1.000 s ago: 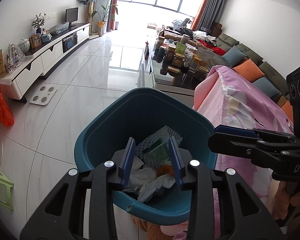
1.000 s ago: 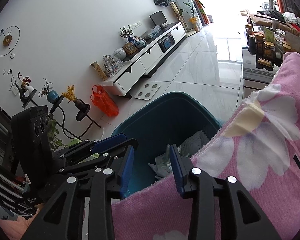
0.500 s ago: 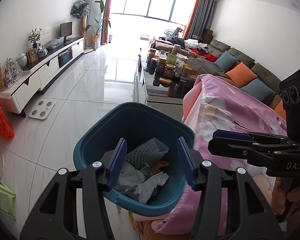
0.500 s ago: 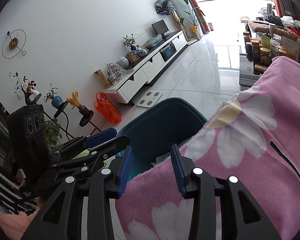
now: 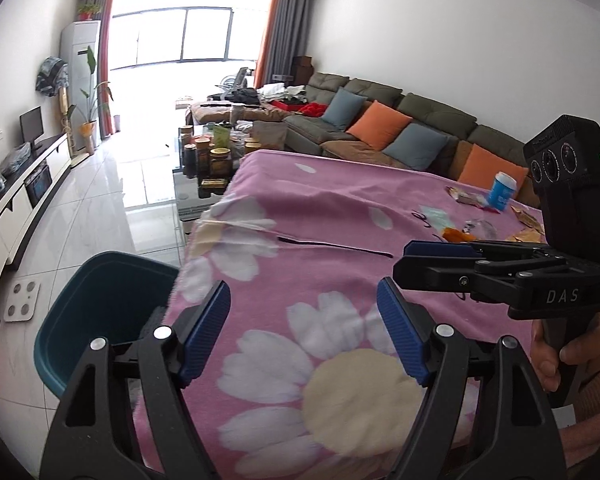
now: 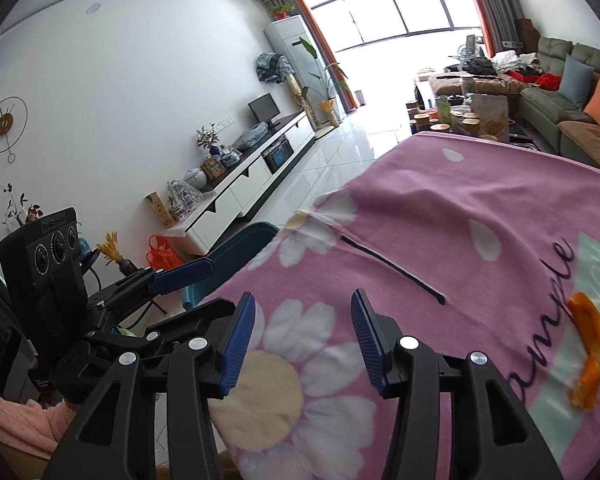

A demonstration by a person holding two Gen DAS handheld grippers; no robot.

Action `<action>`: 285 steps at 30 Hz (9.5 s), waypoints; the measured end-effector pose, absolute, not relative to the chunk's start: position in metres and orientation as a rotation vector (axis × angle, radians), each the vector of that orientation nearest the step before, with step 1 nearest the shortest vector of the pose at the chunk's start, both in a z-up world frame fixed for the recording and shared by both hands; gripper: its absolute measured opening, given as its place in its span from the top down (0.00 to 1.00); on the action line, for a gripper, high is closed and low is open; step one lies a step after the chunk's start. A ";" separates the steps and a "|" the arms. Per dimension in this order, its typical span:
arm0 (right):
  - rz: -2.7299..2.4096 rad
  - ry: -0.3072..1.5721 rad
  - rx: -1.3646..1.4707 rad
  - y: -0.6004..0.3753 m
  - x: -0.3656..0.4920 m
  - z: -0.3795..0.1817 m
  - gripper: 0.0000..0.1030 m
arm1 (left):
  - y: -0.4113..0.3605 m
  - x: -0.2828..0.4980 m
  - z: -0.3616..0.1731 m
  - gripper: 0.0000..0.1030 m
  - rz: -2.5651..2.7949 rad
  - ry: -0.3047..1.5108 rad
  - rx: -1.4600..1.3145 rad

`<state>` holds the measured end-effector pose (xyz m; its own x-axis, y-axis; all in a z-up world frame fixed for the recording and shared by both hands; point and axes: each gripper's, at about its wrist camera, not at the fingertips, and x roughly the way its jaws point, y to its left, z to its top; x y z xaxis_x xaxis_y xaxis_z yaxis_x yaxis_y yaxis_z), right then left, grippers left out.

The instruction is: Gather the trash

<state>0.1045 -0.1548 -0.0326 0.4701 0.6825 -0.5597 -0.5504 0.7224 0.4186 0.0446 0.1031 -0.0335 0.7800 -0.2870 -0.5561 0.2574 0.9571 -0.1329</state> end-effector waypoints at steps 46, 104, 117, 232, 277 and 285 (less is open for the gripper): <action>0.179 0.711 0.575 -0.440 0.064 -0.079 0.64 | -0.136 0.130 -0.075 0.85 -0.655 0.899 0.158; 0.441 0.588 0.493 -0.346 0.077 -0.036 0.93 | -0.046 0.083 -0.039 0.89 -0.584 0.770 0.094; 0.477 0.640 0.483 -0.322 0.084 -0.045 0.93 | -0.028 0.087 -0.061 0.72 -0.593 0.825 0.070; 1.005 0.834 0.288 -0.062 0.142 -0.029 0.93 | 0.235 0.029 0.004 0.93 0.023 0.636 -0.123; 1.018 0.970 0.192 0.013 0.158 -0.050 0.91 | 0.250 0.059 -0.041 0.93 0.101 0.727 -0.166; 1.016 0.995 0.166 0.024 0.160 -0.054 0.91 | 0.252 0.065 -0.051 0.93 0.107 0.750 -0.173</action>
